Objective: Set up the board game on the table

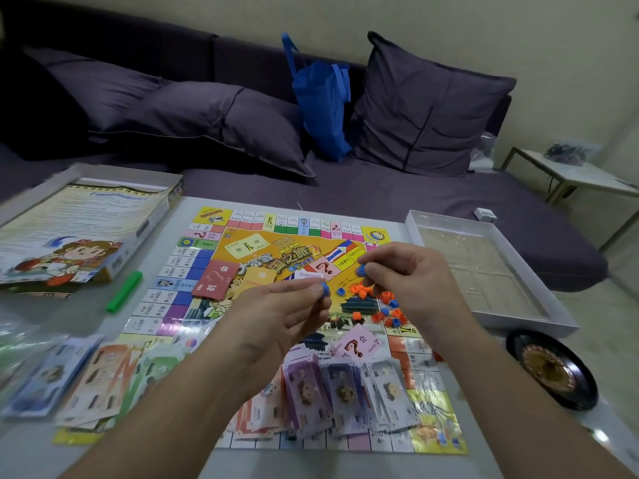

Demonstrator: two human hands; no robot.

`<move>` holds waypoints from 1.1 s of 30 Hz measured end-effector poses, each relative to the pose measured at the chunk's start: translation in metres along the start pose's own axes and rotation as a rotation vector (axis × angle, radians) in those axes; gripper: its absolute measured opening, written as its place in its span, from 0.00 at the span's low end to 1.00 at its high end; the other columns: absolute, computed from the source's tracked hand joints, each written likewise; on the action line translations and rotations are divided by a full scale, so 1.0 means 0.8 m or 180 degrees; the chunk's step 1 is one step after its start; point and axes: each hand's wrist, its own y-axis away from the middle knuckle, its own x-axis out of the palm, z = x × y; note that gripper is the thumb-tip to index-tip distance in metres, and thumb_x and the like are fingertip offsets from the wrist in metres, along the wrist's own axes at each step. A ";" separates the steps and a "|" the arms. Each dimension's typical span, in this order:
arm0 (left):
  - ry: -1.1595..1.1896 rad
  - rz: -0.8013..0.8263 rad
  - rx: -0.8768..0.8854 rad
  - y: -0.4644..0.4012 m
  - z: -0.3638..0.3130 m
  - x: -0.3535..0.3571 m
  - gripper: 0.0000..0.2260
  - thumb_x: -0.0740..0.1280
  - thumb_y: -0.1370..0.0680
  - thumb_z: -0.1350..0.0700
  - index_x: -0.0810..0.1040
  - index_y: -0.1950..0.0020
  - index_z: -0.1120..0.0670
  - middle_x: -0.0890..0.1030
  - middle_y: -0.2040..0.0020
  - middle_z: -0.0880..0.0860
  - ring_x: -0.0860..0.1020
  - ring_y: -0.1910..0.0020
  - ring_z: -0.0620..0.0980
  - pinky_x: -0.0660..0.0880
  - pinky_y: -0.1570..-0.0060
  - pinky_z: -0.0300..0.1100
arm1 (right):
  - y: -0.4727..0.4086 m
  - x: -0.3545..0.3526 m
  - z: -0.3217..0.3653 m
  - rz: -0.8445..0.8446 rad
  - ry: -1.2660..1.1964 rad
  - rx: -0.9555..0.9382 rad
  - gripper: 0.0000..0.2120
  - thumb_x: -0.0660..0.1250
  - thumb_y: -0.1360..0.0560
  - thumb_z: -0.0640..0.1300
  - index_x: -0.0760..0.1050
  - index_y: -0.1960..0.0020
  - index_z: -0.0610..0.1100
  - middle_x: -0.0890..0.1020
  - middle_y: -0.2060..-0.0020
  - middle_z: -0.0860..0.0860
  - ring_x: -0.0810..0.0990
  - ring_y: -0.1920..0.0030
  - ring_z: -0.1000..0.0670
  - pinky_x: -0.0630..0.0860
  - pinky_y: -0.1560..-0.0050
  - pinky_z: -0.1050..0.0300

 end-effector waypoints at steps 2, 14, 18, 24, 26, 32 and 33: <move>0.0012 0.0011 0.0021 0.002 0.002 0.002 0.18 0.74 0.30 0.65 0.83 0.42 0.68 0.86 0.50 0.66 0.86 0.56 0.55 0.84 0.59 0.40 | 0.010 0.013 0.009 0.0131 -0.0297 -0.0152 0.09 0.70 0.21 0.31 0.86 0.52 0.43 0.88 0.60 0.47 0.85 0.60 0.49 0.82 0.58 0.58; 0.0308 0.0119 0.0023 0.012 0.000 0.007 0.13 0.72 0.24 0.65 0.83 0.40 0.67 0.86 0.52 0.63 0.86 0.58 0.54 0.84 0.58 0.40 | 0.022 0.043 0.004 0.0254 -0.0669 -0.0233 0.08 0.71 0.20 0.37 0.87 0.50 0.48 0.83 0.64 0.45 0.77 0.68 0.44 0.78 0.65 0.54; 0.0342 0.0142 -0.0058 0.013 0.001 0.010 0.11 0.70 0.22 0.65 0.82 0.41 0.68 0.85 0.56 0.62 0.84 0.62 0.52 0.84 0.60 0.39 | 0.020 0.043 0.002 0.0317 -0.0679 -0.0246 0.08 0.71 0.20 0.37 0.87 0.51 0.47 0.84 0.64 0.43 0.74 0.72 0.43 0.76 0.69 0.53; 0.0456 0.0216 -0.0124 0.012 0.000 0.012 0.11 0.72 0.24 0.62 0.85 0.46 0.68 0.83 0.57 0.60 0.83 0.63 0.50 0.84 0.62 0.38 | 0.018 0.045 0.000 0.0434 -0.1218 -0.0133 0.04 0.72 0.25 0.45 0.86 0.53 0.47 0.81 0.64 0.42 0.72 0.69 0.46 0.71 0.71 0.56; 0.0471 0.0212 -0.0151 0.013 0.000 0.014 0.10 0.72 0.25 0.61 0.87 0.49 0.67 0.84 0.57 0.60 0.83 0.64 0.50 0.84 0.63 0.38 | 0.018 0.048 -0.003 0.0478 -0.1409 -0.0040 0.05 0.73 0.25 0.45 0.85 0.52 0.45 0.80 0.63 0.40 0.70 0.70 0.46 0.70 0.71 0.57; 0.0522 0.0115 -0.0192 0.016 0.000 0.017 0.11 0.70 0.20 0.59 0.86 0.47 0.67 0.84 0.59 0.59 0.82 0.68 0.48 0.82 0.68 0.37 | 0.021 0.055 -0.005 0.0568 -0.1540 0.0239 0.04 0.72 0.25 0.45 0.83 0.52 0.45 0.79 0.59 0.39 0.69 0.65 0.44 0.69 0.70 0.58; 0.0511 0.0109 -0.0180 0.016 0.000 0.016 0.11 0.70 0.19 0.59 0.86 0.47 0.67 0.84 0.59 0.59 0.82 0.68 0.48 0.82 0.68 0.37 | 0.022 0.056 -0.004 0.0583 -0.1481 0.0241 0.04 0.72 0.25 0.45 0.83 0.52 0.45 0.79 0.60 0.40 0.70 0.66 0.45 0.70 0.71 0.58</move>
